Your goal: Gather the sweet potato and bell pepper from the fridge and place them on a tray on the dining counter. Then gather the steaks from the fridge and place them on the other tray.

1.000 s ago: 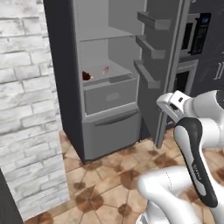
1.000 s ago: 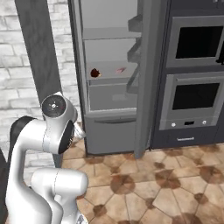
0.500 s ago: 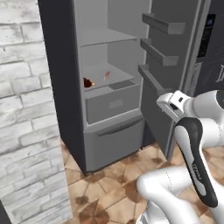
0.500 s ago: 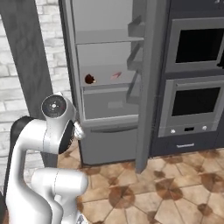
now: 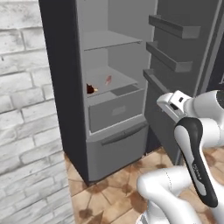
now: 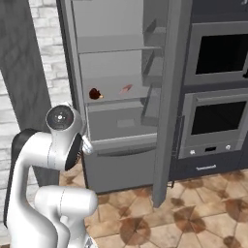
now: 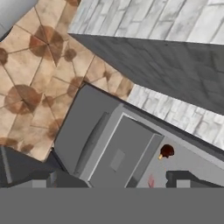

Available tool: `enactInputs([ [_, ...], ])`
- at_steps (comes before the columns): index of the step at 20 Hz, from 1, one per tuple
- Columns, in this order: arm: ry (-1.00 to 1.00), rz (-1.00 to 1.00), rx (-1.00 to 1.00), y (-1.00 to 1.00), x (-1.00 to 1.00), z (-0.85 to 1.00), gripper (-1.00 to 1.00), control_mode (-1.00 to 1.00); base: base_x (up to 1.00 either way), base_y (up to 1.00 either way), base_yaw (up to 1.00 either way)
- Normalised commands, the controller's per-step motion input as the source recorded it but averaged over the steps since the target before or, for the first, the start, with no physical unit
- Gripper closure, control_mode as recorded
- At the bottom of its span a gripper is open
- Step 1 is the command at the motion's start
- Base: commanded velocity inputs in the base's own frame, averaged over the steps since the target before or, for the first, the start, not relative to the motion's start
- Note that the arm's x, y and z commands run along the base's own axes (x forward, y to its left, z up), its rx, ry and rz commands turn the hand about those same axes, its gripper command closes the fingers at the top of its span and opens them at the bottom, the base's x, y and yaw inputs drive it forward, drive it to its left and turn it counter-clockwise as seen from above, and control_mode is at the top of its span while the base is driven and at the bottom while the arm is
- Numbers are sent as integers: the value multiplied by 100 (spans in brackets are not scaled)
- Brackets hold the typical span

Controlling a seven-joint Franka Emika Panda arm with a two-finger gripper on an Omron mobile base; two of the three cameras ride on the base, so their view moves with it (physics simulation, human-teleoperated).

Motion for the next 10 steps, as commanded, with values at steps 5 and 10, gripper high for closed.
enactInputs([
  [5, 0, 0, 0, 0, 0, 0, -100, 100, 49, 1, -1],
  [10, 0, 0, 0, 0, 0, 0, -100, 100, 49, 0, 0],
])
